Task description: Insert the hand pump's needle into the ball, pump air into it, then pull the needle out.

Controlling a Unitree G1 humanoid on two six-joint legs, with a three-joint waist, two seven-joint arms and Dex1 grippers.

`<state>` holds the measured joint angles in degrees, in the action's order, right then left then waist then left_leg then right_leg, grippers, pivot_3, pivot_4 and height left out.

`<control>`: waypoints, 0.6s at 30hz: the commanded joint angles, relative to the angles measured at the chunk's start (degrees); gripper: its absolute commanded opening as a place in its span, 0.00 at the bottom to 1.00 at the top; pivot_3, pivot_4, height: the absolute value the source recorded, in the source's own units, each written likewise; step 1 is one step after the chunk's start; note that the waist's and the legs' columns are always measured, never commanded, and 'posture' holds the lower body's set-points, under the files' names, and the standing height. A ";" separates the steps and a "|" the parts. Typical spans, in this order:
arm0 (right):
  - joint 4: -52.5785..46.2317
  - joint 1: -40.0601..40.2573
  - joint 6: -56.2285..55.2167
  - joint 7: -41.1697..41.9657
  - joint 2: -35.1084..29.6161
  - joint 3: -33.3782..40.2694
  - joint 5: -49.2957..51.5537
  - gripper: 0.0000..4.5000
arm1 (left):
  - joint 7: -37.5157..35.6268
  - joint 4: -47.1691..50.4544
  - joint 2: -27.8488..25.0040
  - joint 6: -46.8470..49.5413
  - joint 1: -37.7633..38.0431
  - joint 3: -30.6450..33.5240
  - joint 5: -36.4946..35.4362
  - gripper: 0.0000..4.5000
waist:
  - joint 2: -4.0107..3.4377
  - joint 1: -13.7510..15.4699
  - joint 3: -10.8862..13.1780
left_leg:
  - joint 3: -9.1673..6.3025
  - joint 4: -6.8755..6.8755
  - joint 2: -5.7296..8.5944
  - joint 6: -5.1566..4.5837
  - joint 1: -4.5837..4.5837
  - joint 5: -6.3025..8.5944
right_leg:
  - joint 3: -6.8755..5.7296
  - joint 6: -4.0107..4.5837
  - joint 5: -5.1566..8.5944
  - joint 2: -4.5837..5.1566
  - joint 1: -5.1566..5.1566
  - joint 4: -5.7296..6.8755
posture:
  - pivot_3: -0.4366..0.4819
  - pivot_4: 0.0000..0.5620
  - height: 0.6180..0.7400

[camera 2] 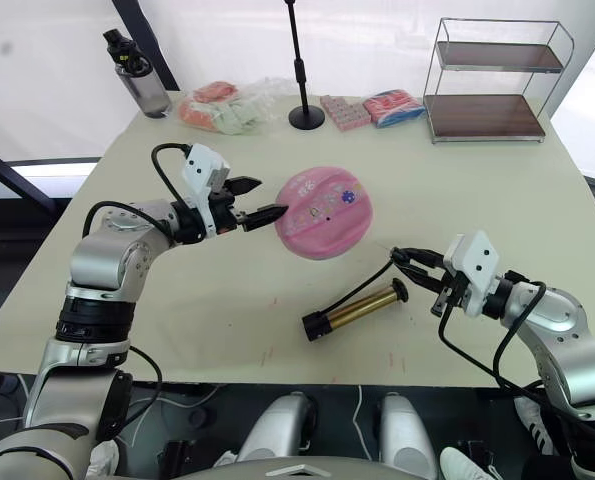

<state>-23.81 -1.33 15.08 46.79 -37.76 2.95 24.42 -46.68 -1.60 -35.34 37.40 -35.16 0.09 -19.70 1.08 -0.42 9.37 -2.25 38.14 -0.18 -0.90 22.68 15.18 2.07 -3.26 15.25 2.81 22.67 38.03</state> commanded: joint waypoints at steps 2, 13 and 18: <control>-2.16 0.02 -1.28 -0.31 0.33 1.02 -0.03 0.07 | -0.43 4.21 -0.76 3.01 -0.01 2.01 -2.73 0.99 | 0.00 -0.22 0.00 | 0.01 0.06 0.00 0.00 0.02 0.00 | 0.01 -0.02 -0.01 0.00 0.00 0.01 | 0.48 0.27 1.00; -0.74 -0.46 -2.07 0.72 1.00 0.71 -0.55 0.07 | 8.80 14.71 1.63 11.79 3.25 2.58 -4.43 0.99 | 0.00 -0.27 0.00 | 0.02 0.10 -0.04 0.00 0.03 0.00 | 0.06 -0.03 -0.02 -0.01 0.01 0.02 | 0.48 0.27 1.00; -0.36 -1.05 -2.16 1.19 0.97 0.48 -0.74 0.07 | 17.18 18.56 6.42 18.25 2.73 2.33 -4.25 0.99 | 0.00 -0.15 0.00 | 0.01 0.15 -0.04 0.00 0.05 0.00 | 0.06 -0.05 -0.04 -0.01 0.00 0.04 | 0.48 0.27 1.00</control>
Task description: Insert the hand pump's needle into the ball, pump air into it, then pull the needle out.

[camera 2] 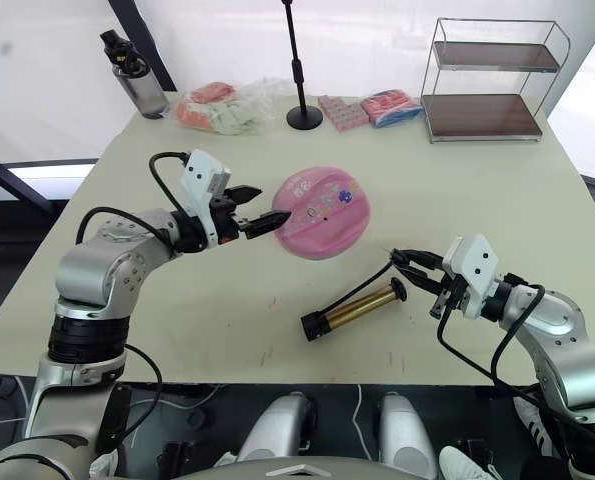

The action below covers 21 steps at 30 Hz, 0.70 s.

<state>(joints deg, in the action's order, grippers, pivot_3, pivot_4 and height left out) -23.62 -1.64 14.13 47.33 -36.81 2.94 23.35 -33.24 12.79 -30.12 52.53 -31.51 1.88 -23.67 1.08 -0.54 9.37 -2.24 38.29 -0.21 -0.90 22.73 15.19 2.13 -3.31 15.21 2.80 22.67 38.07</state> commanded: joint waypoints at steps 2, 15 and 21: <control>-0.44 -0.90 -1.22 0.73 0.08 0.46 0.24 0.07 | 5.01 4.87 1.46 4.29 -0.45 0.71 -0.05 0.99 | 0.00 -0.26 0.00 | 0.01 0.01 0.00 0.00 0.00 0.00 | 0.02 -0.01 -0.01 0.00 0.01 0.00 | 0.48 0.27 1.00; -0.83 -1.11 -0.99 0.69 0.44 0.13 -0.09 0.07 | 5.63 0.87 0.77 1.35 0.18 -2.06 2.79 0.15 | 0.00 -0.11 0.00 | 0.04 0.01 0.02 0.01 -0.04 0.00 | 0.06 0.00 -0.02 -0.01 0.01 0.06 | 0.48 0.27 1.00; -2.89 -1.22 3.63 -0.44 0.62 0.03 2.32 0.07 | 4.28 -2.82 0.99 -3.89 -0.88 -3.09 4.57 0.02 | -0.01 -0.08 0.00 | 0.05 0.03 0.03 0.01 -0.05 -0.01 | 0.06 0.00 -0.04 0.00 0.01 0.06 | 0.48 0.27 1.00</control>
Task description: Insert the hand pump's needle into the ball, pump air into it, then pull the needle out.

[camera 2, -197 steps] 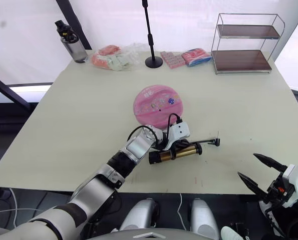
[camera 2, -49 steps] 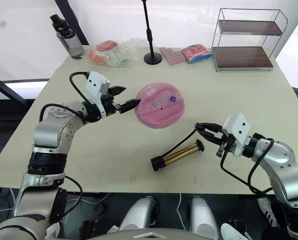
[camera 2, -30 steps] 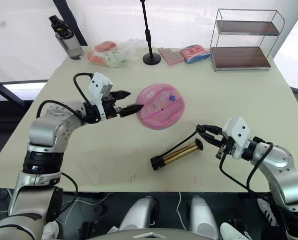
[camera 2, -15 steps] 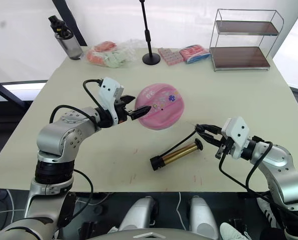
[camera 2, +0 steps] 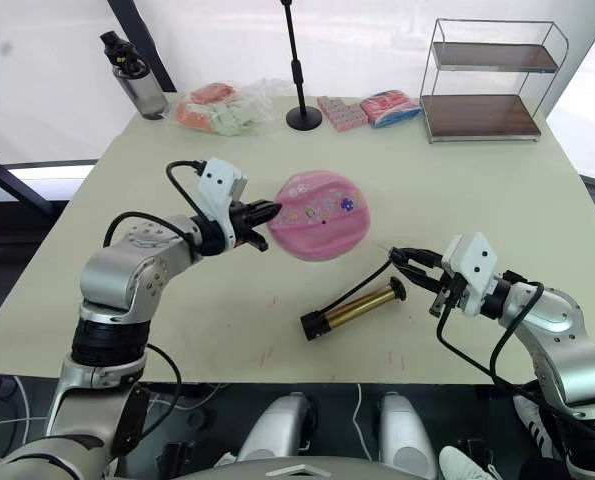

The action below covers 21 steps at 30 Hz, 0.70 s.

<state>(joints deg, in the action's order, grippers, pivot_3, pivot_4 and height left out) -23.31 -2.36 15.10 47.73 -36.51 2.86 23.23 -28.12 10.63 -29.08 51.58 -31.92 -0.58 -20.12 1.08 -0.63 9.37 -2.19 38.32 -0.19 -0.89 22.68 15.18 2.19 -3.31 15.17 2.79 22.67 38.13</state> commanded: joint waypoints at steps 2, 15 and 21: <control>-5.00 -1.19 7.62 -2.64 0.93 -0.08 5.12 0.07 | -1.56 -1.39 0.04 -5.28 -0.07 -0.98 1.70 0.02 | 0.00 0.02 0.00 | -0.02 0.00 0.00 0.00 0.00 0.00 | 0.00 0.00 0.00 0.00 0.00 0.00 | 0.48 0.27 1.00; -9.46 -11.18 32.87 -12.94 4.58 -2.39 17.29 0.07 | -3.38 -4.09 1.69 -11.44 1.70 -1.17 3.35 0.02 | -0.01 0.23 -0.01 | -0.04 0.07 0.00 -0.01 0.00 -0.01 | -0.02 0.03 -0.12 -0.01 -0.01 0.03 | 0.48 0.27 1.00; -4.35 -19.53 40.33 -17.05 8.56 -2.88 20.13 0.07 | -3.55 -4.45 2.57 -15.37 2.94 -0.58 4.03 0.02 | -0.02 0.10 -0.01 | -0.06 0.07 0.01 -0.02 0.01 -0.01 | -0.04 0.02 -0.13 -0.01 -0.01 0.02 | 0.48 0.27 1.00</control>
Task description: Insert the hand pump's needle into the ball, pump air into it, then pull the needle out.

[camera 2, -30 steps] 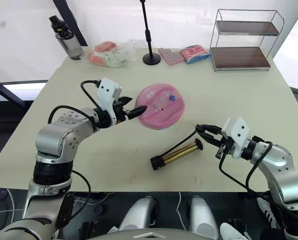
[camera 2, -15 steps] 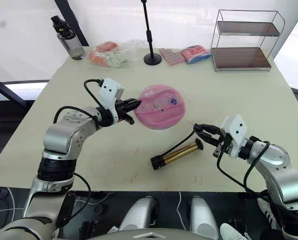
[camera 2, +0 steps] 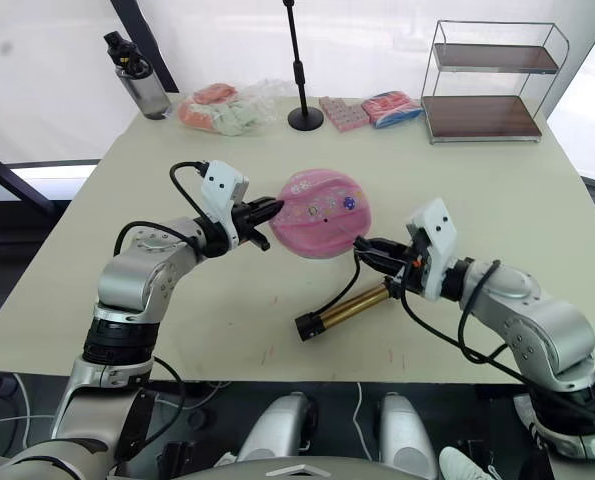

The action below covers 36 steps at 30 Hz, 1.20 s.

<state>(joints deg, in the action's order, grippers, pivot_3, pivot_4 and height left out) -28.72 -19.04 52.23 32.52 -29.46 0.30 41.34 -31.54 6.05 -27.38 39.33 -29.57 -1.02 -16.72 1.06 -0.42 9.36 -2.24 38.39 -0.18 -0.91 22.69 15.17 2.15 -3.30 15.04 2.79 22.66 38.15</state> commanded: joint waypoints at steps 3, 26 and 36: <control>3.33 -7.12 9.06 -4.12 3.96 -0.90 4.30 0.07 | -0.23 0.86 1.33 -5.69 2.21 -0.10 1.13 0.02 | 0.00 0.04 0.00 | 0.00 0.00 0.00 0.00 0.01 0.00 | 0.00 0.01 0.00 0.00 0.01 0.00 | 0.48 0.27 1.00; 28.20 -26.11 40.27 -30.89 28.83 19.69 1.23 0.07 | -0.80 1.82 4.05 -20.62 10.10 1.06 3.70 0.02 | -0.12 -0.42 0.01 | 0.01 -0.15 0.02 -0.01 0.07 0.01 | -0.07 0.06 -0.06 0.03 0.07 -0.06 | 0.48 0.27 1.00; 29.19 -25.23 40.27 -36.60 32.83 23.68 2.27 0.07 | -0.41 1.34 4.03 -22.41 11.67 1.48 4.28 0.02 | -0.16 -0.65 0.00 | 0.01 -0.15 0.03 -0.01 0.05 0.01 | -0.07 0.07 -0.06 0.00 0.08 -0.04 | 0.48 0.27 1.00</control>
<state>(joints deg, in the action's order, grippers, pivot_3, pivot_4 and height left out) 0.65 -44.10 92.15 -2.91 2.93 23.37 42.97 -31.96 6.56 -23.39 18.04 -18.06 0.07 -12.48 0.90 -1.07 9.36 -2.24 38.25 -0.16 -0.92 22.74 15.18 2.08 -3.23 14.98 2.78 22.74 38.12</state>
